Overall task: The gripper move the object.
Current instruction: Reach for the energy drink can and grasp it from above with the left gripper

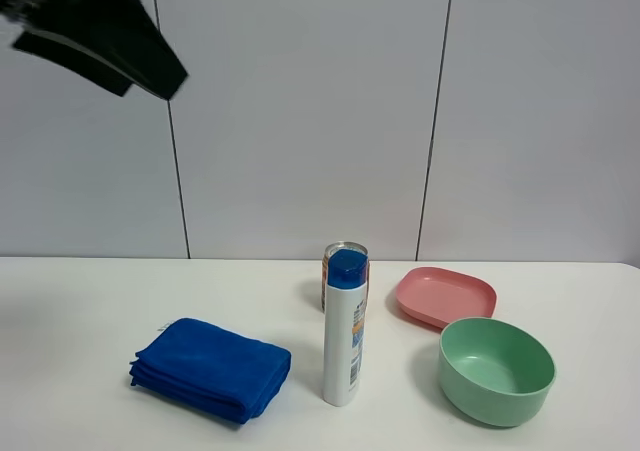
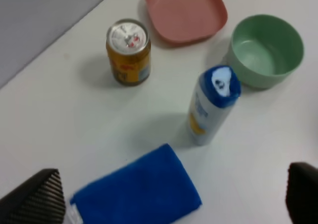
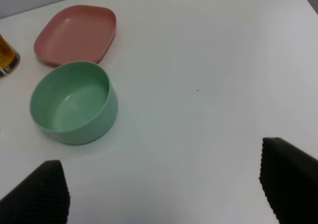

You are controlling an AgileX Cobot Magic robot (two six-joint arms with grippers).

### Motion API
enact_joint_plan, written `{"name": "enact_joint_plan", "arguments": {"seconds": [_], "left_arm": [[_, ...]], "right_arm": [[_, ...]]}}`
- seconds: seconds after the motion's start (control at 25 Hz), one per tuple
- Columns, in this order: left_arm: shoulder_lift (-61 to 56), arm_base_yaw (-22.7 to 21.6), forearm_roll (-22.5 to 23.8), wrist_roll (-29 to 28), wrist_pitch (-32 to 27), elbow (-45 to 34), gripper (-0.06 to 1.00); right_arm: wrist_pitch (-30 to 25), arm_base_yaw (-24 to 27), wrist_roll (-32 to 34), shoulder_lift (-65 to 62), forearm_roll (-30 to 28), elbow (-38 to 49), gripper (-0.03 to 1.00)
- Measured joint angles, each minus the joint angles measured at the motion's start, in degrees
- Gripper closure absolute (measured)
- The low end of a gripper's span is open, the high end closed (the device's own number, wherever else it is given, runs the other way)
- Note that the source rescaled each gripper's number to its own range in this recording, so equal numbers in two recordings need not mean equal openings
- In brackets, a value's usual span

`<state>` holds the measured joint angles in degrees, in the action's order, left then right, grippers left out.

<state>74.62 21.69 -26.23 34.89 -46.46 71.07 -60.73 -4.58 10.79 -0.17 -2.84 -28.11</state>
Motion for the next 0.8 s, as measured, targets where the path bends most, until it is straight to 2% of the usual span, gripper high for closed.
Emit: {"name": "enact_joint_plan", "arguments": {"seconds": [0.12, 0.28, 0.52, 0.8], "left_arm": [[7.4, 4.4, 4.3, -3.7, 2.7, 5.1, 0.01], [17.9, 7.3, 7.4, -11.0, 3.2, 14.3, 0.01], [30.0, 9.1, 8.2, -23.2, 3.0, 28.1, 0.01], [41.4, 9.3, 9.5, -31.3, -3.6, 44.2, 0.01]], "right_arm": [[0.0, 0.0, 0.0, 0.0, 0.0, 0.0, -0.03], [0.0, 0.0, 0.0, 0.0, 0.0, 0.0, -0.03], [0.0, 0.0, 0.0, 0.0, 0.0, 0.0, -0.03], [0.0, 0.0, 0.0, 0.0, 0.0, 0.0, -0.03]]}}
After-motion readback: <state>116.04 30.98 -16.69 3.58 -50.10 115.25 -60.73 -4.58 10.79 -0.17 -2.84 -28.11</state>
